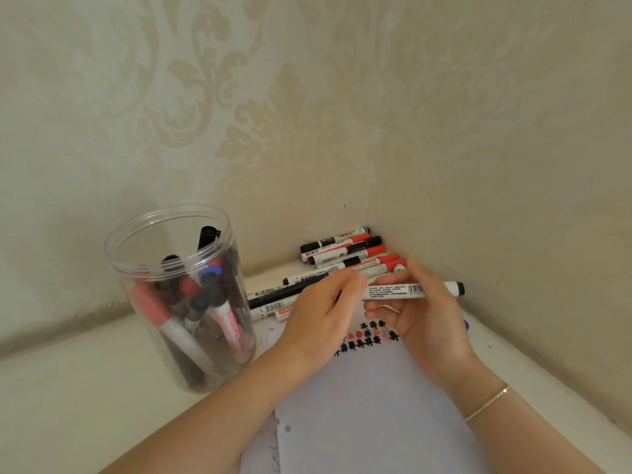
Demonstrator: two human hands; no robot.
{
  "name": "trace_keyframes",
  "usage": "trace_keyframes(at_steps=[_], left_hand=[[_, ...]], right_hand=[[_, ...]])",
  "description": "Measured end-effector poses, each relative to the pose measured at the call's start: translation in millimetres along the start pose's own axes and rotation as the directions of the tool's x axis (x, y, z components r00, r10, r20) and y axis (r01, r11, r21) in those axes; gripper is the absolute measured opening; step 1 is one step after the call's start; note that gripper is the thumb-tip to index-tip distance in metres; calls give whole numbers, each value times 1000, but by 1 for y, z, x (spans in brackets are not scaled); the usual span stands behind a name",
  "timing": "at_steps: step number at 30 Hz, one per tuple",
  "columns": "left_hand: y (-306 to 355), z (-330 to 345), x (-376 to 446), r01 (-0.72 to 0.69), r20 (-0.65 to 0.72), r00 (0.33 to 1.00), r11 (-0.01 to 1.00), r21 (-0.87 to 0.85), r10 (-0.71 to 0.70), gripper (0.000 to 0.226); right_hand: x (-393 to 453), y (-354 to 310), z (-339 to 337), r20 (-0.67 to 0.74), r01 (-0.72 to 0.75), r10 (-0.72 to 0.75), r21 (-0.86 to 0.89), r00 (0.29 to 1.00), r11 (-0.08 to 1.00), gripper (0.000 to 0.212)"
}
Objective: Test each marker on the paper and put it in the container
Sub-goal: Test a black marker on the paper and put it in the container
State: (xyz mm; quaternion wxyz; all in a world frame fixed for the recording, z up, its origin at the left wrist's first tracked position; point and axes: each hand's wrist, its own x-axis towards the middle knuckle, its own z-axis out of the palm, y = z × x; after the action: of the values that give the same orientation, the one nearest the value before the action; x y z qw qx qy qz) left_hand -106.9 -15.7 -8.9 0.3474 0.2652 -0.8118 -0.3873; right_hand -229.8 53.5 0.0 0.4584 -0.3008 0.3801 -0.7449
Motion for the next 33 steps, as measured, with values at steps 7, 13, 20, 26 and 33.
trace_keyframes(at_steps=[7,13,20,26,33], left_hand=[[62,-24,4,-68,-338,941,984,-166,8,41],[115,-72,-4,-201,-357,919,978,-57,168,20],[126,-158,-4,-199,-711,588,921,336,387,13],[113,-179,-19,186,-541,681,598,779,493,14],[85,-171,-8,131,-205,960,337,932,193,21]], right_hand=[[-5,-25,67,6,261,-261,-2,965,965,27],[1,-66,104,137,157,-178,149,975,976,26],[16,-31,117,-15,-43,45,114,999,993,21],[42,38,81,321,342,119,-881,940,-328,41],[51,56,89,364,422,219,-713,905,-560,38]])
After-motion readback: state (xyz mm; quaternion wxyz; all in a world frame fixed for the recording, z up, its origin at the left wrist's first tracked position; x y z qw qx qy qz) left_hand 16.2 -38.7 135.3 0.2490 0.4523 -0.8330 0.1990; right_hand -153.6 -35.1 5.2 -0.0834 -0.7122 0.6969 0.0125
